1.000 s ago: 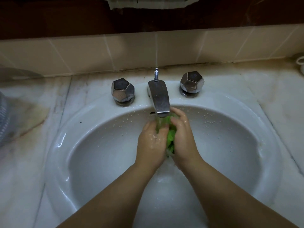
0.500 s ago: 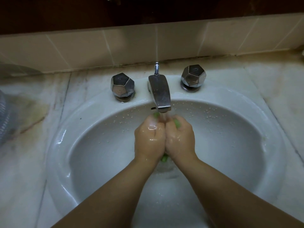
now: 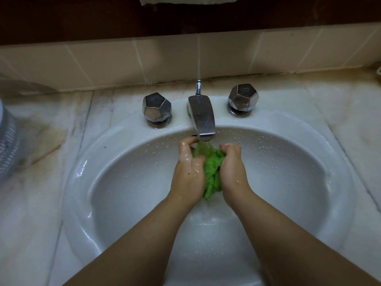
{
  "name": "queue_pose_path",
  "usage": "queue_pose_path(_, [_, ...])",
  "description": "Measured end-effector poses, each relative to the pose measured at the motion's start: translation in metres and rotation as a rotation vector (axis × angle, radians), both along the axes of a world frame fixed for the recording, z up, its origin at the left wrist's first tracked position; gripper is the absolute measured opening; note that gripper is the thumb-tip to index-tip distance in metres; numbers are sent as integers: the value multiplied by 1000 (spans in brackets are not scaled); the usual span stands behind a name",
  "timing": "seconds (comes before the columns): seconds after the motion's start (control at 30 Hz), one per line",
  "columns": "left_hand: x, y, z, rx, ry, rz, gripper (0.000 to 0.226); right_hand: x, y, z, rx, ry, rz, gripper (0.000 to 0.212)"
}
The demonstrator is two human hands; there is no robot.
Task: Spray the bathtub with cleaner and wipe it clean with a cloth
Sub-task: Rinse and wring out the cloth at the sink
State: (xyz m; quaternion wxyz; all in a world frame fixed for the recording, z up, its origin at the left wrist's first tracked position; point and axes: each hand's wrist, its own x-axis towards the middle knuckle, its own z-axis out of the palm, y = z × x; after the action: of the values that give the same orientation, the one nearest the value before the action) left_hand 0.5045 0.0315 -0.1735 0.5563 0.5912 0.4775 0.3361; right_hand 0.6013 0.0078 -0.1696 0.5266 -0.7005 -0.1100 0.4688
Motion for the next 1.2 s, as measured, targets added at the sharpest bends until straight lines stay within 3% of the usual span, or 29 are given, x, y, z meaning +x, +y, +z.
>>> queue_pose_path(0.07, [-3,2,-3,4,-19,-57,30,4,1,-1,9,131,-37,60])
queue_pose_path(0.2, [-11,4,-9,148,57,-186,35,10,0,1,112,50,-64,9])
queue_pose_path(0.3, [-8,6,-12,199,194,-70,31,14,-2,0,191,28,-29,18])
queue_pose_path(0.43, [-9,10,-14,54,137,66,19,10,-7,-4,181,-179,324,44])
queue_pose_path(0.47, [-10,12,-14,36,120,70,14,10,-8,-6,162,-262,368,42])
queue_pose_path(0.53, [-10,13,-8,-16,79,90,14,10,-7,-9,131,-391,345,19])
queue_pose_path(0.7, [-5,11,0,-118,164,118,35,10,1,-11,16,-485,231,41])
queue_pose_path(0.8, [-7,8,2,-250,26,42,34,13,6,-14,1,-362,143,49])
queue_pose_path(0.9, [-13,8,2,-222,-30,-98,61,15,8,-9,-45,-50,40,49])
queue_pose_path(1.0, [-14,13,3,-169,-1,-1,48,19,4,-8,46,33,52,48])
queue_pose_path(1.1, [-13,18,7,-244,-7,94,23,23,-3,-10,131,-130,105,30])
queue_pose_path(1.17, [-13,20,6,-260,64,85,24,27,-5,-11,123,-281,108,8])
queue_pose_path(1.2, [-13,20,5,-257,91,85,26,28,-4,-11,110,-340,99,20])
